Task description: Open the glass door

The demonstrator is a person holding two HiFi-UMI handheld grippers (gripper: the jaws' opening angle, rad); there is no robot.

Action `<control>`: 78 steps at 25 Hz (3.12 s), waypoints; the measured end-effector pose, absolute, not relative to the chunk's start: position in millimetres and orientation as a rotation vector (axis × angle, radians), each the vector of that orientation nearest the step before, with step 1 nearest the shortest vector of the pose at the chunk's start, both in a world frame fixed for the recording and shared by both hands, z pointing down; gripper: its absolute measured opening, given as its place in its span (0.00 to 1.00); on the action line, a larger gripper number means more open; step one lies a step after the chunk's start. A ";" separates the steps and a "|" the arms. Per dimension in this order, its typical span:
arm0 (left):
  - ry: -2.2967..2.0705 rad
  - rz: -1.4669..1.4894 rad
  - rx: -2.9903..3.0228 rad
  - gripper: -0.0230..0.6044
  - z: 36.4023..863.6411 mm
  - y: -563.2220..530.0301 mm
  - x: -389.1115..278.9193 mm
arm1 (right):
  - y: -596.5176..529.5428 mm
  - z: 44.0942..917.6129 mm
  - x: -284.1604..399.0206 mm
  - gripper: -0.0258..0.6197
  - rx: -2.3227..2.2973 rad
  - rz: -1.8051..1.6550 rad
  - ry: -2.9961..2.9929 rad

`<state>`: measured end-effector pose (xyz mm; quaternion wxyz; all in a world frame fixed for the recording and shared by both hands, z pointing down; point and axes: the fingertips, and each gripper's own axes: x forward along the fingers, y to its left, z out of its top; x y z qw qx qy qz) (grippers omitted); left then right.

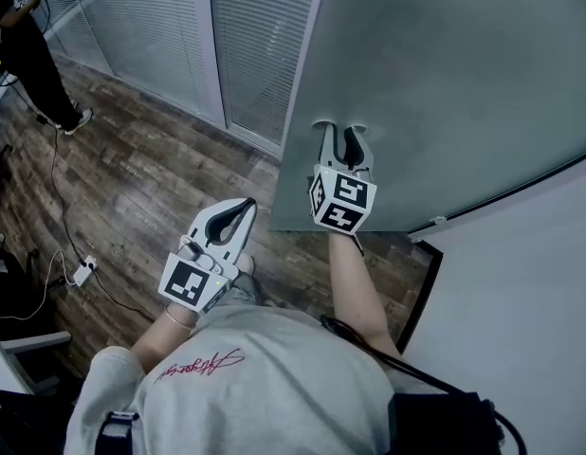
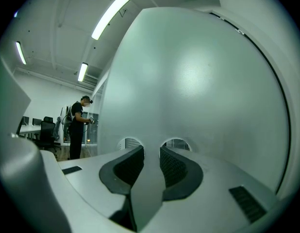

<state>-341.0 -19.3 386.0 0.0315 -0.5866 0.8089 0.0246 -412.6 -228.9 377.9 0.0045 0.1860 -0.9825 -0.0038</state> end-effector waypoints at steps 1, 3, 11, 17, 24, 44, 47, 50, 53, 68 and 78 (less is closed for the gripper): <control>2.497 0.080 -1.794 0.06 385.0 -14.8 -333.7 | -223.6 377.6 -405.9 0.21 0.573 -0.013 -3.080; 2.511 0.083 -1.773 0.06 386.0 -9.6 -322.1 | -216.2 378.4 -395.1 0.21 0.549 -0.013 -3.083; 2.515 0.079 -1.766 0.06 384.7 -0.3 -289.5 | -196.1 378.8 -357.6 0.21 0.490 -0.011 -3.098; 2.456 0.064 -1.850 0.06 384.6 -0.6 -279.8 | -183.3 382.1 -331.7 0.21 0.432 -0.005 -3.094; 2.354 0.083 -1.978 0.06 375.9 -2.8 -261.5 | -175.1 384.7 -289.0 0.21 0.351 0.002 -3.078; 1.737 0.008 -2.568 0.06 384.9 -5.2 -141.9 | -149.3 375.9 -170.2 0.21 0.204 0.008 -3.103; 1.655 0.012 -2.628 0.06 384.6 -0.6 -126.3 | -142.9 373.9 -152.8 0.21 0.176 0.004 -3.111; 1.564 0.004 -2.686 0.06 386.1 -1.8 -106.3 | -140.2 374.2 -135.2 0.21 0.156 0.006 -3.114; 1.483 0.009 -2.718 0.06 382.6 -5.0 -83.1 | -137.0 373.6 -118.0 0.21 0.131 0.004 -3.117; 1.176 -0.033 -2.848 0.06 370.3 -17.8 20.4 | -139.0 369.1 -30.3 0.21 0.023 0.011 -3.118; 1.051 -0.007 -2.893 0.06 364.8 -34.4 79.9 | -148.3 367.6 31.6 0.21 0.010 0.012 -3.133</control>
